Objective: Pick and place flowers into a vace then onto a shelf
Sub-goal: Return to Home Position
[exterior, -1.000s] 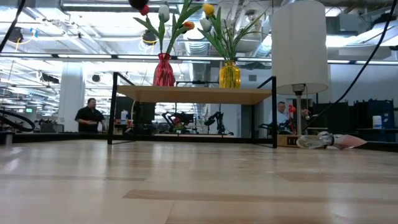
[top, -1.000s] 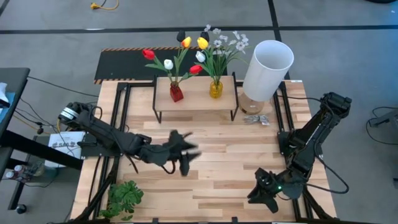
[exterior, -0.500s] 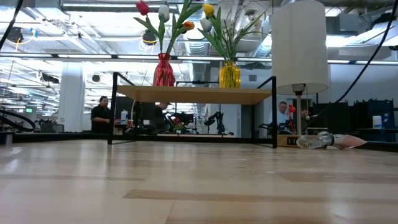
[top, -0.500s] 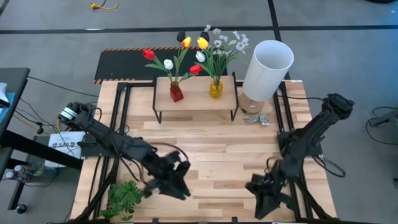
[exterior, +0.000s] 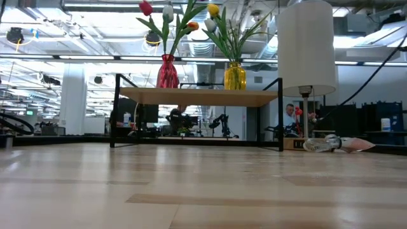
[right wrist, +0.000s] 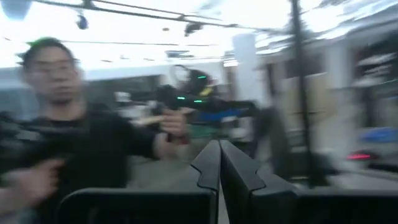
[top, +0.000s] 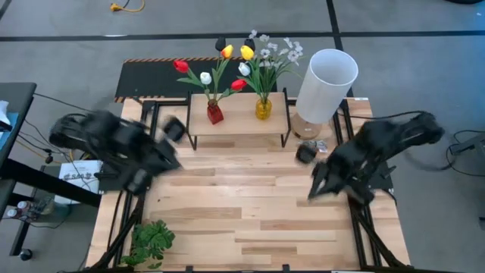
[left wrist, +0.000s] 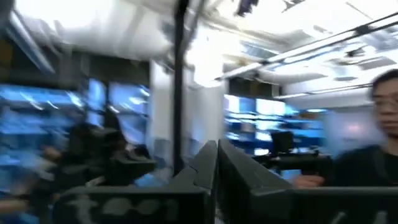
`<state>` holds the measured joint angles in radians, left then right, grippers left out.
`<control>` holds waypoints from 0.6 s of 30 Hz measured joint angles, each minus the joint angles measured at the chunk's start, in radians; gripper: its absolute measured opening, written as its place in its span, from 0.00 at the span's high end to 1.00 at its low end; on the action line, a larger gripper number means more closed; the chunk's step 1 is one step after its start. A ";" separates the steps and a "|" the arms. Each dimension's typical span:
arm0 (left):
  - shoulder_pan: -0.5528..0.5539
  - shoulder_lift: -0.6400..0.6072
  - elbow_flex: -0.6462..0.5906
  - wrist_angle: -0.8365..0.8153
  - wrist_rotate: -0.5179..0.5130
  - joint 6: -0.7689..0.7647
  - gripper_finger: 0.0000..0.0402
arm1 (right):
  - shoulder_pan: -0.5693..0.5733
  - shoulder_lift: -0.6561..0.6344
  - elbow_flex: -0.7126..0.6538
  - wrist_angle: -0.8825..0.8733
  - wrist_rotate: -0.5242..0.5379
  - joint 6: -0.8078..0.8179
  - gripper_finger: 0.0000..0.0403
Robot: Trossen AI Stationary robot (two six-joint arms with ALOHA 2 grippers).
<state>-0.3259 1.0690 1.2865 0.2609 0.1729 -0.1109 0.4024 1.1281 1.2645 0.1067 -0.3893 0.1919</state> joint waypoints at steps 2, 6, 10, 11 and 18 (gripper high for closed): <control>0.011 -0.079 0.002 -0.051 -0.051 0.059 1.00 | -0.037 -0.042 0.075 -0.123 0.057 -0.070 0.99; 0.012 -0.230 0.002 -0.148 -0.191 0.157 1.00 | -0.087 -0.132 0.178 -0.310 0.187 -0.202 1.00; 0.012 -0.347 0.002 -0.250 -0.306 0.210 1.00 | -0.105 -0.233 0.188 -0.401 0.329 -0.261 1.00; 0.012 -0.373 0.002 -0.279 -0.334 0.223 1.00 | -0.107 -0.256 0.183 -0.428 0.358 -0.261 1.00; 0.012 -0.478 0.001 -0.437 -0.428 0.257 1.00 | -0.117 -0.431 0.050 -0.474 0.426 -0.177 1.00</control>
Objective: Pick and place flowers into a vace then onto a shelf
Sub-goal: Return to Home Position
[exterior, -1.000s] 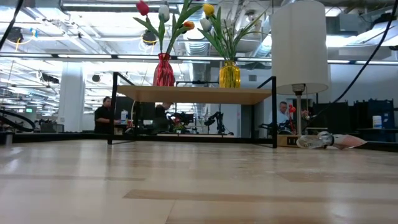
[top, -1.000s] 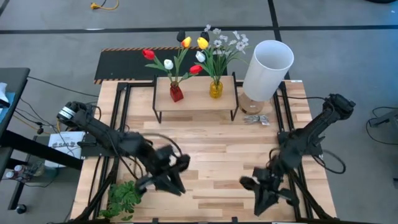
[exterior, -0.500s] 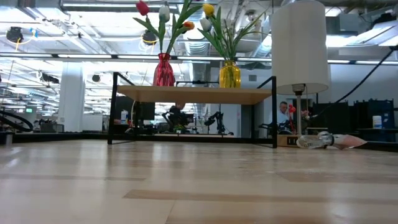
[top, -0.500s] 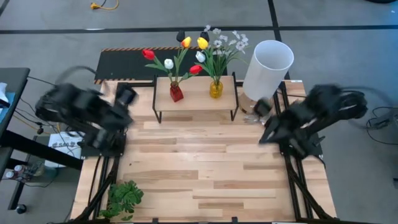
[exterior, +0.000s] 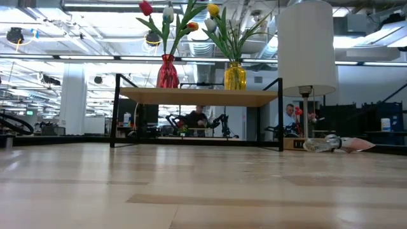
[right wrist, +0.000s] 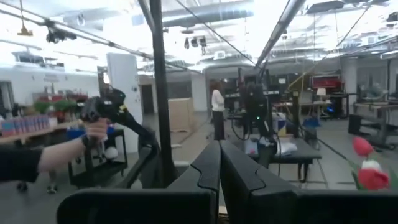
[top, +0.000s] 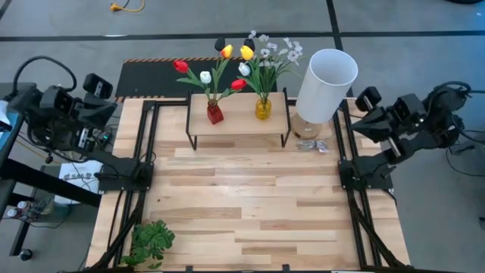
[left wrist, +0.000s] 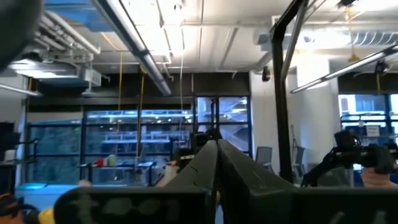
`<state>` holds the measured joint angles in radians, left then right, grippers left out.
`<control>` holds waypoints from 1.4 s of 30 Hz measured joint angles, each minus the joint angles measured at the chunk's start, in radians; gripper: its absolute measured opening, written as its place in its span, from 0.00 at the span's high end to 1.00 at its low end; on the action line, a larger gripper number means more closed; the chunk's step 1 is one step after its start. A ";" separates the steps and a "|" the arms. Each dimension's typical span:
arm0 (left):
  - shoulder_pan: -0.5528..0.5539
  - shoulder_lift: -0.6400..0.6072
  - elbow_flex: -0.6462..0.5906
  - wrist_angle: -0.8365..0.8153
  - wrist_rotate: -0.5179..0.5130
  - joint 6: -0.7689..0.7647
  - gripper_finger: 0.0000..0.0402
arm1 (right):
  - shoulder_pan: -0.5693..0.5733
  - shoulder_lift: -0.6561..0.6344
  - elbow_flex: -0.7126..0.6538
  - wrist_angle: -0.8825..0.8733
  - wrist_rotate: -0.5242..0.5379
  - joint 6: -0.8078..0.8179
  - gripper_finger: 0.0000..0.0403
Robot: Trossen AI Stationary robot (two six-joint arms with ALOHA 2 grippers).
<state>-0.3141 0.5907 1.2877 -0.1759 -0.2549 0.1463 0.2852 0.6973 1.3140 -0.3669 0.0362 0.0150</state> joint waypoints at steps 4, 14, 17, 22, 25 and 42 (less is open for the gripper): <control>0.000 -0.047 -0.031 -0.025 -0.036 0.000 1.00 | 0.000 -0.119 -0.128 0.020 0.075 0.056 1.00; 0.000 -0.268 -0.236 0.069 -0.101 -0.044 1.00 | 0.000 -0.351 -0.407 0.178 0.131 0.128 1.00; 0.000 -0.336 -0.323 0.108 -0.104 -0.053 1.00 | 0.000 -0.401 -0.472 0.196 0.157 0.154 1.00; 0.000 -0.444 -0.462 0.163 -0.151 -0.083 1.00 | 0.000 -0.476 -0.585 0.275 0.157 0.173 1.00; 0.000 -0.503 -0.543 0.209 -0.150 -0.100 1.00 | 0.000 -0.513 -0.655 0.355 0.157 0.178 1.00; 0.000 -0.587 -0.878 0.473 -0.148 -0.170 1.00 | 0.001 -0.574 -1.089 0.863 0.177 0.254 1.00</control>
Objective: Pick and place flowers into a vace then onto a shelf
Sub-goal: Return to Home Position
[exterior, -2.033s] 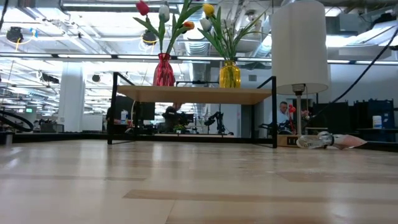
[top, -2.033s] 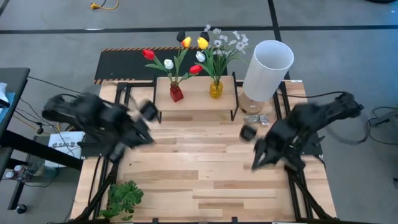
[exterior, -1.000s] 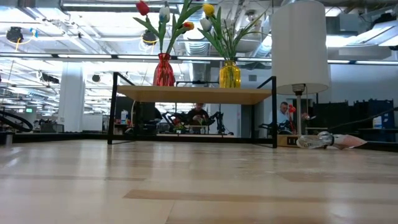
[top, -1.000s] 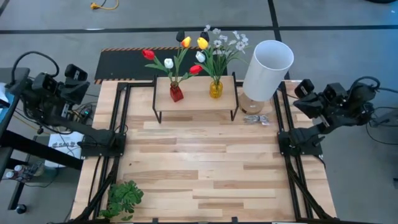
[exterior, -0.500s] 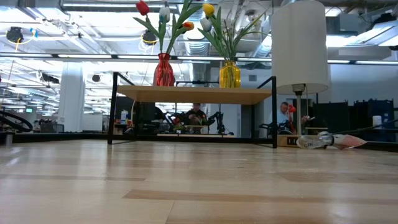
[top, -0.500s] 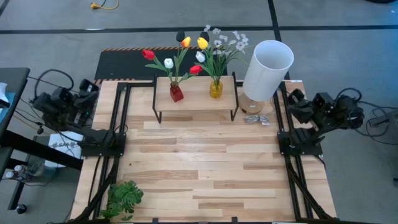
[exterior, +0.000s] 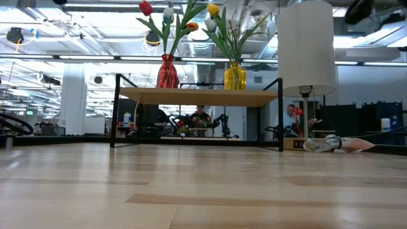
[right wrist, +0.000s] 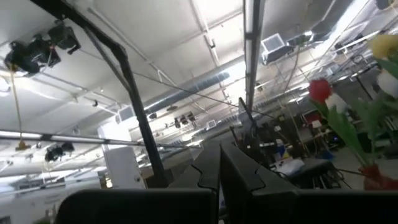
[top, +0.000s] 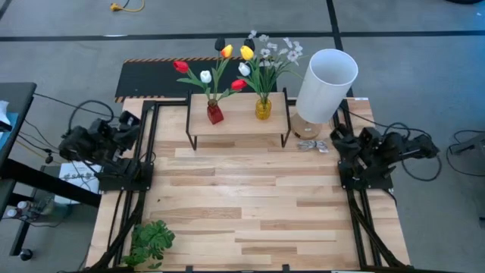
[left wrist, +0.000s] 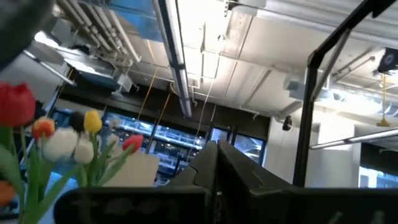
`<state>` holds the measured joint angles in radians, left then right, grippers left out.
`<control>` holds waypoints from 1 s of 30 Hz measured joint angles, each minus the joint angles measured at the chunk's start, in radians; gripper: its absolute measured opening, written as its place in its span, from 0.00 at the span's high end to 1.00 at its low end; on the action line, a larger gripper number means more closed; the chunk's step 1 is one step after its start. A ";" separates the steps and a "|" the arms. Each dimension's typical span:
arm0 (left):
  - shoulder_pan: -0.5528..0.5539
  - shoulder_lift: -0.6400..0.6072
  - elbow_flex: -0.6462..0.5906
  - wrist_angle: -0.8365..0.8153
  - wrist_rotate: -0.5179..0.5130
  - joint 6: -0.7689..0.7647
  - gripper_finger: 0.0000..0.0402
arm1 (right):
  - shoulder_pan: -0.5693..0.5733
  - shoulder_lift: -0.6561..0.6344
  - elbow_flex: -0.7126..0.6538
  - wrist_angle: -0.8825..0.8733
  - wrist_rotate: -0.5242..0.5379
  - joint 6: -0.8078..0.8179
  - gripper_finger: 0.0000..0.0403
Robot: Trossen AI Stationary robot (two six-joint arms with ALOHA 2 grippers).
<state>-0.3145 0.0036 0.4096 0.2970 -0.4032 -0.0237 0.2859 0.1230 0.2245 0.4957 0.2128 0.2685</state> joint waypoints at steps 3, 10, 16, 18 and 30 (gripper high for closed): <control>0.000 0.002 -0.066 0.069 -0.003 -0.008 1.00 | 0.000 0.000 -0.073 0.119 0.003 0.023 1.00; 0.000 0.002 -0.176 0.187 -0.004 -0.070 1.00 | 0.000 0.000 -0.181 0.238 0.039 0.087 1.00; 0.000 0.001 -0.265 0.233 -0.032 -0.159 1.00 | 0.000 0.000 -0.217 0.268 0.051 0.134 1.00; 0.000 0.001 -0.293 0.241 -0.055 -0.191 1.00 | 0.000 0.000 -0.217 0.257 0.051 0.143 1.00; 0.000 0.000 -0.397 0.138 -0.083 -0.324 1.00 | 0.001 0.000 -0.217 0.036 0.047 0.178 1.00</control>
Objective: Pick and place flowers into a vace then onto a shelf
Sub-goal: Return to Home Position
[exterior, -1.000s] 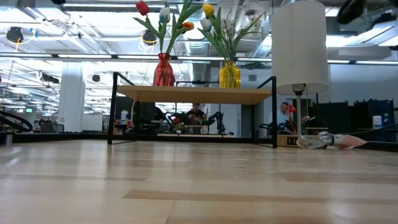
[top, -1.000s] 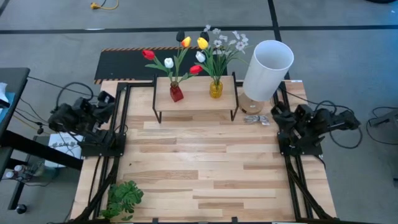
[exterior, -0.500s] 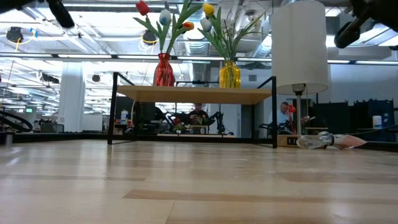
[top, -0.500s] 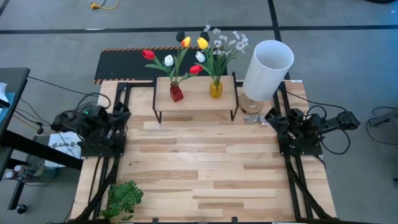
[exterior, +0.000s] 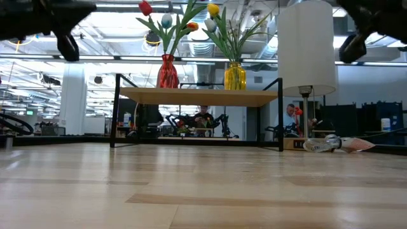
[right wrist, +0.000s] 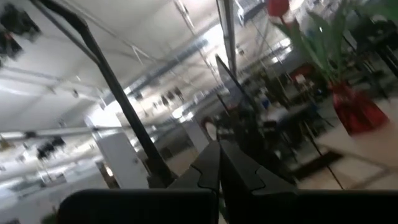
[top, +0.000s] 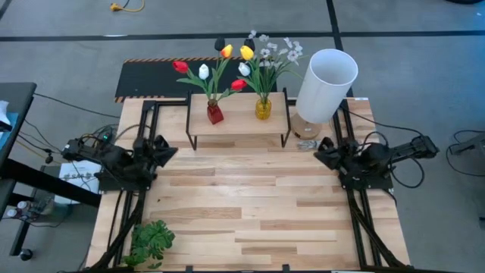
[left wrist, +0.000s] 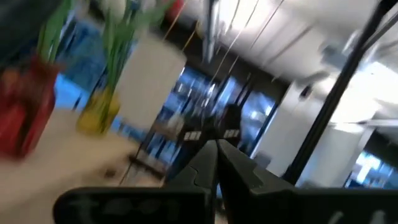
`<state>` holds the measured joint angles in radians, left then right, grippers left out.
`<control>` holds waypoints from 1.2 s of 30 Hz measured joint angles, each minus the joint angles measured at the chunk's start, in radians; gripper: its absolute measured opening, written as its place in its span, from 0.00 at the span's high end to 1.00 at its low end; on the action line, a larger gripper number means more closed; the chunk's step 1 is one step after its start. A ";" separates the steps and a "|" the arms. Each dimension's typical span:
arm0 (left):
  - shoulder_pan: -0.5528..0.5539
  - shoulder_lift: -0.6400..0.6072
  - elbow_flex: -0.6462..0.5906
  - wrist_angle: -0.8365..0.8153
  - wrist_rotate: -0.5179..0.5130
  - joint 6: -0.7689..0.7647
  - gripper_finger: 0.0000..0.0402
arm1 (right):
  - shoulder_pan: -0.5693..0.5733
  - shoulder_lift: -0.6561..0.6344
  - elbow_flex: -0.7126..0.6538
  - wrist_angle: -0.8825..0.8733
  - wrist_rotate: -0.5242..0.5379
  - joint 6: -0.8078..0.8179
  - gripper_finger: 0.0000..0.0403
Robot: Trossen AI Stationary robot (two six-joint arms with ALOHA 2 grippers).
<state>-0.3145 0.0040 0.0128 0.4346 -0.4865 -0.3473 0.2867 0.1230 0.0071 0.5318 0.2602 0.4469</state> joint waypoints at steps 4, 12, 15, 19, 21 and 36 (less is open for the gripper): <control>0.000 0.001 0.000 -0.145 -0.003 -0.099 1.00 | 0.000 0.000 0.000 -0.134 0.000 0.000 1.00; 0.000 0.012 0.002 -0.355 0.013 -0.116 1.00 | 0.000 0.001 -0.001 -0.404 0.001 -0.001 1.00; 0.000 0.025 0.005 -0.365 0.011 -0.115 1.00 | 0.000 0.002 -0.001 -0.479 0.000 -0.001 1.00; 0.000 0.026 0.005 -0.366 0.010 -0.113 1.00 | 0.000 0.014 0.000 -0.480 0.000 -0.002 1.00; 0.000 0.022 0.005 -0.366 0.009 -0.114 1.00 | 0.000 0.013 0.000 -0.479 0.000 -0.001 1.00; 0.000 0.023 0.005 -0.370 0.009 -0.115 1.00 | 0.000 0.013 0.000 -0.480 0.000 -0.002 1.00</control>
<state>-0.3143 0.0265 0.0177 0.0647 -0.4774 -0.4622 0.2864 0.1364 0.0067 0.0521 0.2604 0.4454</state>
